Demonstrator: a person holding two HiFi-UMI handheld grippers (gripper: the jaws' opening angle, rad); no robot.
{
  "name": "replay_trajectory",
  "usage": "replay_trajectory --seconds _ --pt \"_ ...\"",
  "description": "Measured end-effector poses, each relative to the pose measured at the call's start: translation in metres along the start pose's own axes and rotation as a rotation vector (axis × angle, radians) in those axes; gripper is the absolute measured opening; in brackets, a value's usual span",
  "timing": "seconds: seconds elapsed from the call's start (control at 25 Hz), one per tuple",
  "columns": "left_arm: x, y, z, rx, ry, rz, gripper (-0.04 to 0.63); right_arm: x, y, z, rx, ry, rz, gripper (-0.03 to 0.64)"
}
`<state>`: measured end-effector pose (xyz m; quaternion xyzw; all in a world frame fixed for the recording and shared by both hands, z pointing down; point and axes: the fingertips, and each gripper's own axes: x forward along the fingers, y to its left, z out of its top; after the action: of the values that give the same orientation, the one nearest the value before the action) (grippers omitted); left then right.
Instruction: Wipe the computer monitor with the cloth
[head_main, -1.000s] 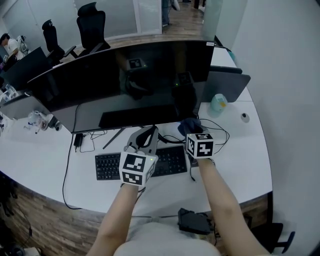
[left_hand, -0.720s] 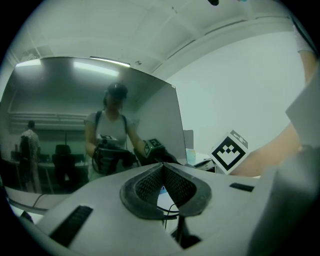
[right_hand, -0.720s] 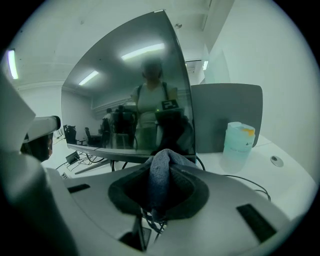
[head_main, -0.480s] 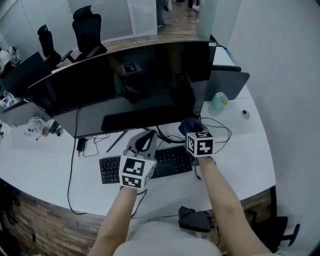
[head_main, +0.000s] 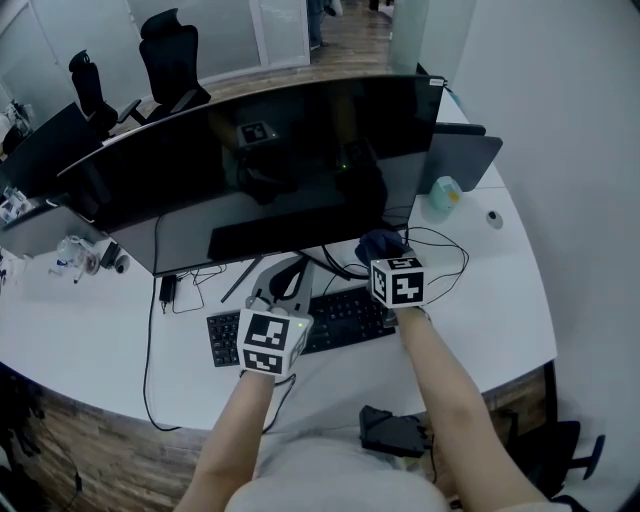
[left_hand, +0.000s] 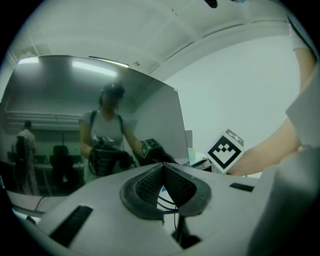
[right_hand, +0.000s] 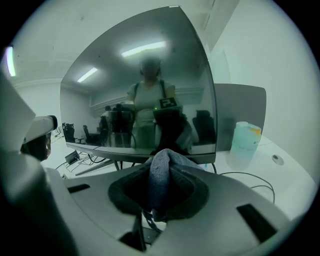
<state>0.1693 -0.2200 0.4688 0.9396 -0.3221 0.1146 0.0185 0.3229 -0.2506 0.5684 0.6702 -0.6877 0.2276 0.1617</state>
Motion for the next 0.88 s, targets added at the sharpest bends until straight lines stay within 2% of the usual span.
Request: replay_trajectory --seconds 0.88 --pt "-0.036 0.033 -0.006 -0.04 -0.026 0.001 0.006 0.013 0.058 0.001 -0.026 0.027 -0.001 0.069"
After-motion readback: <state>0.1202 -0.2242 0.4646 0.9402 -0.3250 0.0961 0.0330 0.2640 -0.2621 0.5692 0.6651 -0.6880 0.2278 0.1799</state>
